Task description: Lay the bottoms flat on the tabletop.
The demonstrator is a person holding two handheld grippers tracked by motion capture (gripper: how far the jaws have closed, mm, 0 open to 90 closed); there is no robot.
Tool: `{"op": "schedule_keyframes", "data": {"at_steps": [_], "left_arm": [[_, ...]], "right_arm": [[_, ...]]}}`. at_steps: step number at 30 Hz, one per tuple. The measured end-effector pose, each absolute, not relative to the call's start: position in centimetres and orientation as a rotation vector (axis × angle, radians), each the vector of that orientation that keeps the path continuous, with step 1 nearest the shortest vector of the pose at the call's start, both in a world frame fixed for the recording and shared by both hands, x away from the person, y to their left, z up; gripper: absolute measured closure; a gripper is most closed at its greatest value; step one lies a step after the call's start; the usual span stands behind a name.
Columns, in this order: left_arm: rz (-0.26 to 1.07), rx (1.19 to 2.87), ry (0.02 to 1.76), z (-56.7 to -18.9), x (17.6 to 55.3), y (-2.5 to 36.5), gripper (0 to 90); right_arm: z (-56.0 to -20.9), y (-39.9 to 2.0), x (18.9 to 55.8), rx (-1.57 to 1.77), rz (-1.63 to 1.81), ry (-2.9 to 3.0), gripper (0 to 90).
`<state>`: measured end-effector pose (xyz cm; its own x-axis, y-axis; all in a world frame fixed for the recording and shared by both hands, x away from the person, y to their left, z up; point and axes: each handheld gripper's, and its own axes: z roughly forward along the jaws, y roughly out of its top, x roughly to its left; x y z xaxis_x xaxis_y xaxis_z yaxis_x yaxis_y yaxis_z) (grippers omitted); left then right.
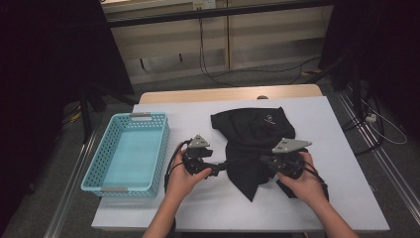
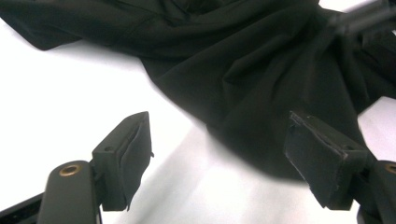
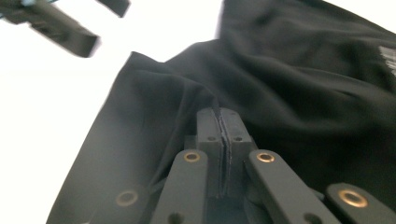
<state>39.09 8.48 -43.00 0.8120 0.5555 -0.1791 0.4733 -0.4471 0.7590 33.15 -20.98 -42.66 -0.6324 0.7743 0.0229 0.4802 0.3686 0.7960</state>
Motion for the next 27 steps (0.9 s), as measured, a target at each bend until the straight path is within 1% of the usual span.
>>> {"op": "schedule_keyframes", "data": {"at_steps": [6,9,12,15,17,18,20,21,23,24,27], "left_arm": [[0.104,2.132,0.737,-43.4,39.0,7.7,23.7],[0.083,2.129,0.734,-43.8,38.9,7.1,24.2],[0.087,2.142,0.713,-44.2,38.8,6.5,27.1],[0.103,2.154,0.682,-44.7,38.6,5.7,32.1],[0.111,2.166,0.658,-44.9,38.4,5.2,38.6],[0.111,2.161,0.653,-45.1,38.3,4.9,39.7],[0.119,2.164,0.627,-45.2,38.2,4.4,47.6],[0.12,2.164,0.626,-45.3,38.1,4.1,49.4],[0.089,2.177,0.617,-45.3,38.0,3.7,59.4],[0.081,2.18,0.62,-45.4,38.0,3.6,60.5],[0.052,2.207,0.625,-45.6,37.9,3.4,75.5]], "right_arm": [[-43.7,-24.5,33.5,1.238,1.082,2.238,87.5],[-44.3,-24.7,33.7,1.261,1.057,2.247,87.1],[-44.3,-24.6,33.7,1.255,1.048,2.246,87.0],[-44.4,-24.4,33.7,1.239,1.038,2.26,86.4],[-44.4,-24.2,33.6,1.235,1.038,2.26,86.3],[-44.4,-24.2,33.6,1.234,1.039,2.26,86.3],[-44.4,-24.1,33.6,1.231,1.038,2.263,86.3],[-44.5,-24.1,33.6,1.23,1.035,2.266,86.1],[-44.5,-24.1,33.6,1.231,1.037,2.268,85.7],[-44.5,-24.1,33.6,1.229,1.042,2.27,85.3],[-44.4,-24.0,33.5,1.22,1.052,2.267,83.9]]}}
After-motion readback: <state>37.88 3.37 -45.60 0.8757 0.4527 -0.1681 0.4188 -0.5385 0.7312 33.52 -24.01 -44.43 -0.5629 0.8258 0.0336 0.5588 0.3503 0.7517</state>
